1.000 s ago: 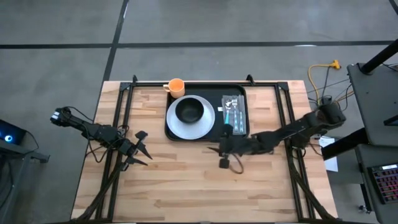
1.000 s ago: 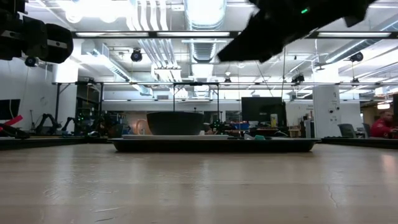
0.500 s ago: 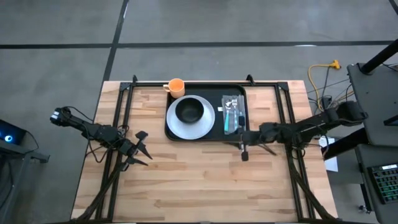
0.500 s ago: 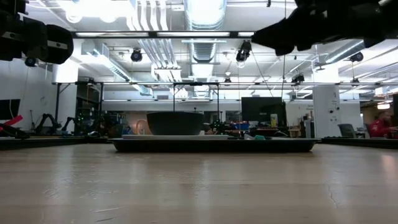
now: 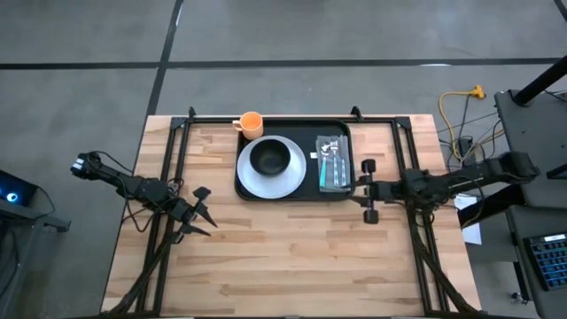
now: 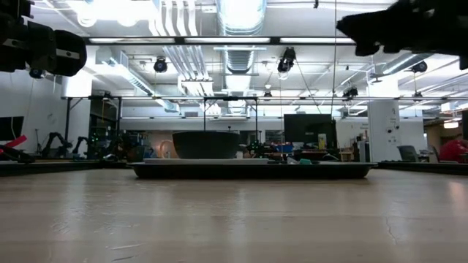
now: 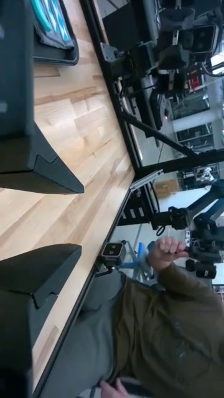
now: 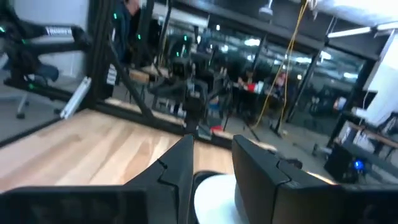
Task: Set up tray
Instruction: Return to Home Position
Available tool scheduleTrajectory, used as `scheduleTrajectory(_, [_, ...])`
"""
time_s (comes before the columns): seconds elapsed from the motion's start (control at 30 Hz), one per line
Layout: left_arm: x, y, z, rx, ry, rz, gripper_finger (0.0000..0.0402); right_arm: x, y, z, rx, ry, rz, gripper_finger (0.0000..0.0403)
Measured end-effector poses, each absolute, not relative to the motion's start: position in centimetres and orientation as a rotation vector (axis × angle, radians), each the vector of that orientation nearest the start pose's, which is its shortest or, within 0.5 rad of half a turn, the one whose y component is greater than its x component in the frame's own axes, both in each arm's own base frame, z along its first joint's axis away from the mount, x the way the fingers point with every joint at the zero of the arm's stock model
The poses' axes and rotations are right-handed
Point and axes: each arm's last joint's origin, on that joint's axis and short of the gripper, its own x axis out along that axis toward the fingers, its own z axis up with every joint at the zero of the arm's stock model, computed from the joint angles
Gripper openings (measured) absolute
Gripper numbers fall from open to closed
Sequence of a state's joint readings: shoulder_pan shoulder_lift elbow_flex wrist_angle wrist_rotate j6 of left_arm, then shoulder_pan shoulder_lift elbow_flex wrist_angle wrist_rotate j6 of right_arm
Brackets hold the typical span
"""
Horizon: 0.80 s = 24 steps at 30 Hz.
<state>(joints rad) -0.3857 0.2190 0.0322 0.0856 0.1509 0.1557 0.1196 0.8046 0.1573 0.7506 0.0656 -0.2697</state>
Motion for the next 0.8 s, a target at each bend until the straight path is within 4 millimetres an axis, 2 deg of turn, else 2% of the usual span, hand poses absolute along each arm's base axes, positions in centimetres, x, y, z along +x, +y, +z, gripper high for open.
scheduleTrajectory(0.3, [10.1,-4.6,16.4,0.164,0.063,-0.543,0.0122,13.5,1.9,19.8,-0.252,-0.235,0.174,0.0095])
scheduleTrajectory(0.57, [10.1,-4.5,16.4,0.164,0.063,-0.543,0.0122,12.4,1.7,18.8,-0.227,-0.239,0.181,0.0097])
scheduleTrajectory(0.8, [10.1,-4.6,16.4,0.164,0.063,-0.543,0.0122,11.5,1.7,19.1,-0.225,-0.255,0.208,0.0087])
